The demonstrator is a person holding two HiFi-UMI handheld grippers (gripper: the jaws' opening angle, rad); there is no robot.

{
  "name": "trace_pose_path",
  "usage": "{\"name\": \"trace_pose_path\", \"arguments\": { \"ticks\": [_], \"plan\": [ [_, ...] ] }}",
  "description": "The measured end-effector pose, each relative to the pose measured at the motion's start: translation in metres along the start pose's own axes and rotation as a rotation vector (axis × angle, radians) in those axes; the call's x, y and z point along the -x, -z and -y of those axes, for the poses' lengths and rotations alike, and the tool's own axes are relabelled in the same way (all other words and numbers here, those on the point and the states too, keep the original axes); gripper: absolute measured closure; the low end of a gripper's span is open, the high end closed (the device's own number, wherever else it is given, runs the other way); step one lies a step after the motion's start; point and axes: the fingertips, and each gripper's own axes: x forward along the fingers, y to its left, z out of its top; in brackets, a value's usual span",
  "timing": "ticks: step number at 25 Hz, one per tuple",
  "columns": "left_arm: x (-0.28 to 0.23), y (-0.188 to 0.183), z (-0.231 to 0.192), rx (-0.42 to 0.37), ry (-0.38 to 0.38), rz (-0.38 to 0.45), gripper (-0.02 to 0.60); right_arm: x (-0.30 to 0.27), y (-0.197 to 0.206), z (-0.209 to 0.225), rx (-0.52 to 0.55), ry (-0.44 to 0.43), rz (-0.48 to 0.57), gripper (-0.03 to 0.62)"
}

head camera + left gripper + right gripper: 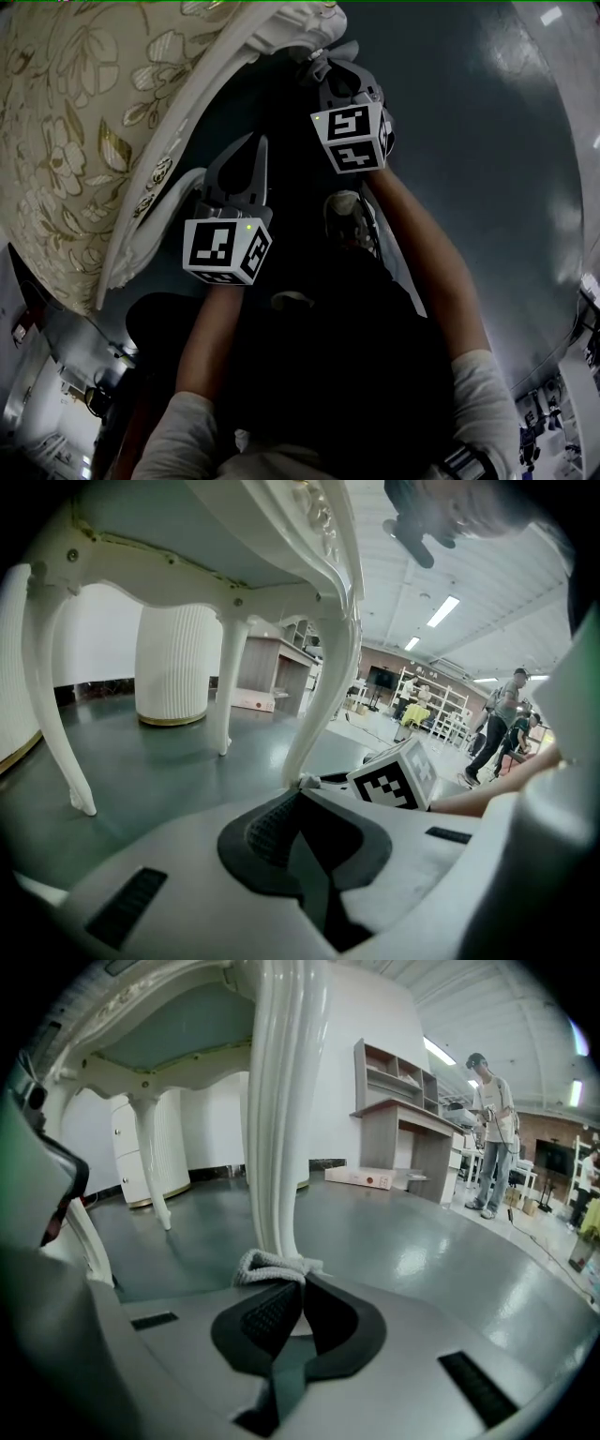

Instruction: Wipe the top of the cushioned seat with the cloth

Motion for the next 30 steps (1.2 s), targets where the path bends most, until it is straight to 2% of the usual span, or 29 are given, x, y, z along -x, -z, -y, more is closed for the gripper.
{"name": "trace_pose_path", "arguments": {
  "ticks": [4, 12, 17, 23, 26, 30],
  "plan": [
    [0.001, -0.002, 0.002, -0.005, 0.003, 0.004, 0.568, 0.01, -0.016, -0.001, -0.071, -0.011, 0.07, 0.579],
    [0.003, -0.011, 0.011, -0.017, 0.012, 0.023, 0.568, 0.041, -0.055, -0.01, -0.108, -0.036, 0.183, 0.579],
    [0.009, -0.02, 0.016, -0.024, 0.012, 0.047, 0.568, 0.065, -0.077, -0.009, -0.116, -0.035, 0.248, 0.579],
    [0.018, -0.025, 0.023, -0.03, 0.022, 0.069, 0.568, 0.104, -0.111, -0.002, -0.092, 0.006, 0.331, 0.579],
    [0.022, -0.026, 0.024, -0.041, 0.019, 0.071, 0.568, 0.127, -0.135, 0.0, -0.114, 0.006, 0.417, 0.579],
    [0.029, -0.032, 0.025, -0.041, 0.017, 0.085, 0.568, 0.159, -0.174, 0.004, -0.086, 0.0, 0.521, 0.579]
  ]
}}
